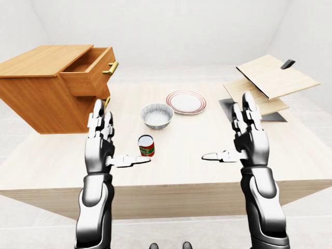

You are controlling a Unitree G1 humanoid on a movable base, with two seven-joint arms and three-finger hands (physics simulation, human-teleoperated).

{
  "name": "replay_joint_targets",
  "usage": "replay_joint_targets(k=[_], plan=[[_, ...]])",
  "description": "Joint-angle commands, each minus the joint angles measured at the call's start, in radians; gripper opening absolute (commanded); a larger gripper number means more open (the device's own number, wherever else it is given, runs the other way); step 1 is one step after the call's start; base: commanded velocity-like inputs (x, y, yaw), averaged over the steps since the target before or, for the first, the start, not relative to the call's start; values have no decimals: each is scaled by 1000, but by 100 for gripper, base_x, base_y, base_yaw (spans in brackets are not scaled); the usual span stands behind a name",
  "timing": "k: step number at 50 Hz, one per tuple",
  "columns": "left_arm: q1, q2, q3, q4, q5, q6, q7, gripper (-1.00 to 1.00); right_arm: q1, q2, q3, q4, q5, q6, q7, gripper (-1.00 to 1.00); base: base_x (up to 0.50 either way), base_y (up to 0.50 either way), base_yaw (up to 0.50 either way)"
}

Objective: Close the top drawer of the cabinet.

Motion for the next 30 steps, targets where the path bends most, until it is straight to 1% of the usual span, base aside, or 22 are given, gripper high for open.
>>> replay_joint_targets(k=[1, 4, 8, 12, 22, 25, 26, 28, 30], plan=[[-8, 11, 48, -163, -35, 0, 4, 100, -52, -18, -26, -189, 7, 0, 2, 100, 0, 0, 0], [-23, 17, 65, -199, -49, 0, 7, 100, -92, -24, -62, -192, 24, 0, -2, 100, 0, 0, 0], [-35, 22, 75, -252, -60, 0, 14, 100, -114, -42, -84, -206, 24, 0, -10, 100, 0, 0, 0], [-35, 23, 75, -250, -57, 0, 11, 100, -126, -49, -93, -200, 28, 0, -13, 100, 0, 0, 0], [-67, 37, 106, -306, -84, 0, 24, 100, -150, -63, -93, -237, 26, 0, -22, 100, 0, 0, 0], [-74, 40, 105, -301, -72, 0, 33, 100, -156, -64, -97, -239, 29, 0, -24, 100, 0, 0, 0], [-68, 41, 96, -292, -65, 0, 28, 100, -154, -65, -95, -236, 26, 0, -24, 100, 0, 0, 0], [-67, 38, 101, -290, -73, 0, 25, 100, -153, -65, -93, -238, 25, 0, -23, 100, 0, 0, 0], [-69, 30, 121, -308, -100, 0, 29, 100, -155, -59, -99, -239, 33, 0, -24, 100, 0, 0, 0]])
